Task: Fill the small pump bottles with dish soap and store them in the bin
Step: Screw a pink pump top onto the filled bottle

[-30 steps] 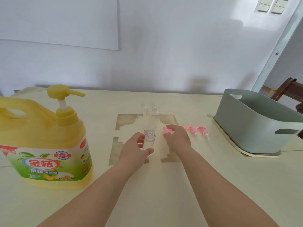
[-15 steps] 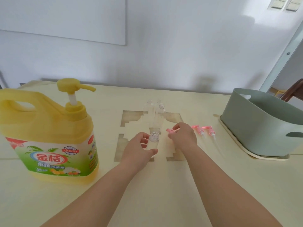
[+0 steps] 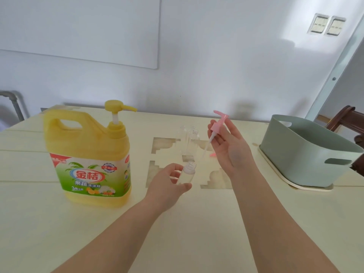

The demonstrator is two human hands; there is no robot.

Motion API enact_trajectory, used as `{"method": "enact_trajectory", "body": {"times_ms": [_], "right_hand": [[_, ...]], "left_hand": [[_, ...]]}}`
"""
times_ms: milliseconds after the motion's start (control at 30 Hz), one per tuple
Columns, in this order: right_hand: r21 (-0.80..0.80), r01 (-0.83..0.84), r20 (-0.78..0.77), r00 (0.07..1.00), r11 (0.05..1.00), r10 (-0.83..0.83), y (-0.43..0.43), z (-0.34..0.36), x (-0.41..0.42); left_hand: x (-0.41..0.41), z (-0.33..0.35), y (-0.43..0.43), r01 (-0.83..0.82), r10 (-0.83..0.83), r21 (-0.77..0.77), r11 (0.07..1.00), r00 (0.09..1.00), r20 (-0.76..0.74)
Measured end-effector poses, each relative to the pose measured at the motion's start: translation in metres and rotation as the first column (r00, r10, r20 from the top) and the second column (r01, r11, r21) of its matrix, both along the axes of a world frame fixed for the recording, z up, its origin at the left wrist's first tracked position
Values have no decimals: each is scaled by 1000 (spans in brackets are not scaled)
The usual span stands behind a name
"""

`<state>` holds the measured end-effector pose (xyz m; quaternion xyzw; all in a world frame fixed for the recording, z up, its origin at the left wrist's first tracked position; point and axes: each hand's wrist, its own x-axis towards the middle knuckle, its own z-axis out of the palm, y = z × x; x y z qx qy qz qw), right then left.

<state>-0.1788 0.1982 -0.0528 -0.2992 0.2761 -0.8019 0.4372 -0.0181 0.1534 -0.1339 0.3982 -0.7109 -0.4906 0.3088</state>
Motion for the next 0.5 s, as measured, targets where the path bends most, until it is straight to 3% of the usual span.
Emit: {"method": "enact_trajectory", "body": {"times_ms": [100, 400, 500], "right_hand": [[-31, -19, -84, 996, 999, 16, 4, 6, 13], [41, -50, -29, 998, 998, 51, 5, 1, 36], [87, -71, -87, 993, 994, 79, 4, -2, 38]], "left_hand": [[5, 7, 6, -5, 5, -7, 1000, 1000, -22], [8, 23, 12, -14, 13, -9, 1000, 997, -77], [10, 25, 11, -2, 3, 10, 1000, 993, -118]]}}
